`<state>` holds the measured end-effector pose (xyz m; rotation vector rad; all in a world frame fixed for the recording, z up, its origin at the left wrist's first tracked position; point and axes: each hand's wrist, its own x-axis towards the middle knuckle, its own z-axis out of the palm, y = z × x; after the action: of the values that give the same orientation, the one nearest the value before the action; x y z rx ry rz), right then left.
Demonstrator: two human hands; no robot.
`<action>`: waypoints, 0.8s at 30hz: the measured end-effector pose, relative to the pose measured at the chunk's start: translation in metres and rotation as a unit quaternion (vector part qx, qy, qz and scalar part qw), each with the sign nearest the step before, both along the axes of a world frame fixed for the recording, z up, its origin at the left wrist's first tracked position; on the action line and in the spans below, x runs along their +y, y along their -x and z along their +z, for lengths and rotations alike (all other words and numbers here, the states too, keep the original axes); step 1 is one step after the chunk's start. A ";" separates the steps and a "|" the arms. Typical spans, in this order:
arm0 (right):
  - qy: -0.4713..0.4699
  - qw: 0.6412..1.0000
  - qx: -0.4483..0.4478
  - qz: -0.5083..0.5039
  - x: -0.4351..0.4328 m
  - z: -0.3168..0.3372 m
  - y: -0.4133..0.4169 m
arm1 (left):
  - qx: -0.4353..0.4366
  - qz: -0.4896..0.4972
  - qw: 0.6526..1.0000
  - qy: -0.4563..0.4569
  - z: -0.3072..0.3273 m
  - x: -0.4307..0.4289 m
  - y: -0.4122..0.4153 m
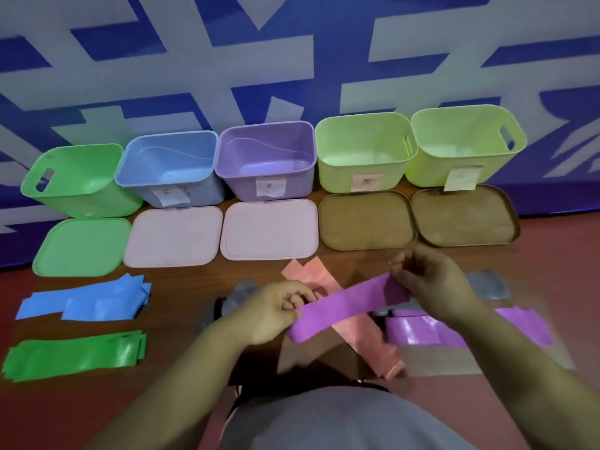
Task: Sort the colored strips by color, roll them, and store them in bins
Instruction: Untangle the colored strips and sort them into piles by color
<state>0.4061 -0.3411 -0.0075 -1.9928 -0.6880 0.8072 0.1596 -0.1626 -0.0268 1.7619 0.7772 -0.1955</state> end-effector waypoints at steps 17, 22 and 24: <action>0.242 0.943 -0.169 -0.153 -0.172 -0.056 -0.109 | 0.023 -0.160 0.987 -0.013 -0.045 -0.149 -0.192; 0.285 0.936 -0.168 -0.116 -0.173 -0.060 -0.097 | 0.030 -0.177 0.982 -0.065 -0.051 -0.144 -0.185; 0.252 0.945 -0.185 -0.098 -0.166 -0.060 -0.083 | 0.036 -0.151 0.985 -0.072 -0.053 -0.136 -0.171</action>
<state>0.4887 -0.5071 -0.0677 -2.6753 -0.5069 0.5217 0.3302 -0.2986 -0.0799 2.0160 0.5834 -0.4156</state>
